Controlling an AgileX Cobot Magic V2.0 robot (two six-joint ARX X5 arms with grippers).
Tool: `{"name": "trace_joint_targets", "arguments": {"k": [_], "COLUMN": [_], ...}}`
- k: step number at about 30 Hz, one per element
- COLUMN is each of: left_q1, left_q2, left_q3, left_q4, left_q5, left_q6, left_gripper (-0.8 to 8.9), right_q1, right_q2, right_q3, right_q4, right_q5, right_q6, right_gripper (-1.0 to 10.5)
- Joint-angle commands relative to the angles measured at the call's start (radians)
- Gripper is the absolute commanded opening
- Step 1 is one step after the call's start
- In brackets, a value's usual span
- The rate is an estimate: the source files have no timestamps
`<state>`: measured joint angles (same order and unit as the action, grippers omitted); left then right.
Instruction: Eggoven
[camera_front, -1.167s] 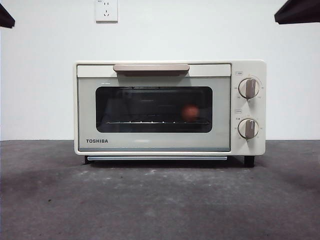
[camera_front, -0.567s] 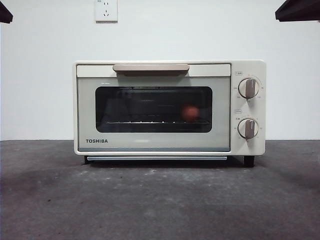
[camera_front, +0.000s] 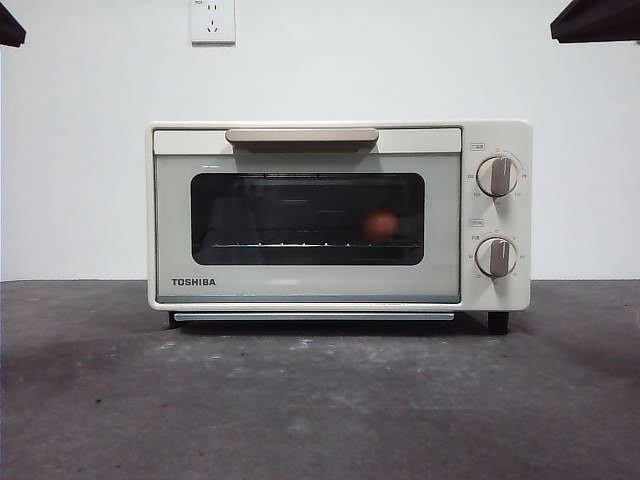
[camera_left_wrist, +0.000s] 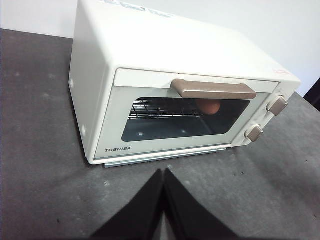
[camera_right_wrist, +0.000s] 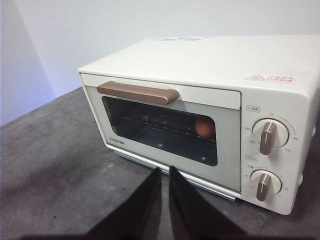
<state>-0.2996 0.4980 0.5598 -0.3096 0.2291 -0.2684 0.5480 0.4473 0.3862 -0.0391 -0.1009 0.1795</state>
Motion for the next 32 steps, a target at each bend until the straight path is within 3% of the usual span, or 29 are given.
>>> {"name": "trace_joint_targets", "arguments": {"k": [1, 5, 12, 20, 32], "left_q1": [-0.003, 0.043, 0.209, 0.303, 0.315], "left_q2": [0.004, -0.034, -0.144, -0.314, -0.482], "left_q3": [0.010, 0.007, -0.058, -0.287, -0.498], "left_q4": [0.023, 0.055, 0.095, 0.235, 0.218], "left_q5": [-0.005, -0.107, -0.148, -0.154, -0.154], "left_q6": [0.131, 0.275, 0.373, 0.349, 0.311], "left_gripper": [0.08, 0.08, 0.08, 0.08, 0.08], "right_q1": [0.007, 0.007, 0.007, 0.007, 0.007], "right_q2": [0.001, 0.001, 0.001, 0.001, 0.001], "right_q3": [0.001, 0.001, 0.001, 0.001, 0.001], "right_q4": [0.013, 0.013, 0.013, 0.013, 0.013], "right_q5": [0.004, 0.004, 0.004, 0.004, 0.004], "right_q6": [-0.005, -0.005, -0.005, -0.005, -0.005], "right_gripper": [0.0, 0.0, 0.0, 0.0, 0.0]}}
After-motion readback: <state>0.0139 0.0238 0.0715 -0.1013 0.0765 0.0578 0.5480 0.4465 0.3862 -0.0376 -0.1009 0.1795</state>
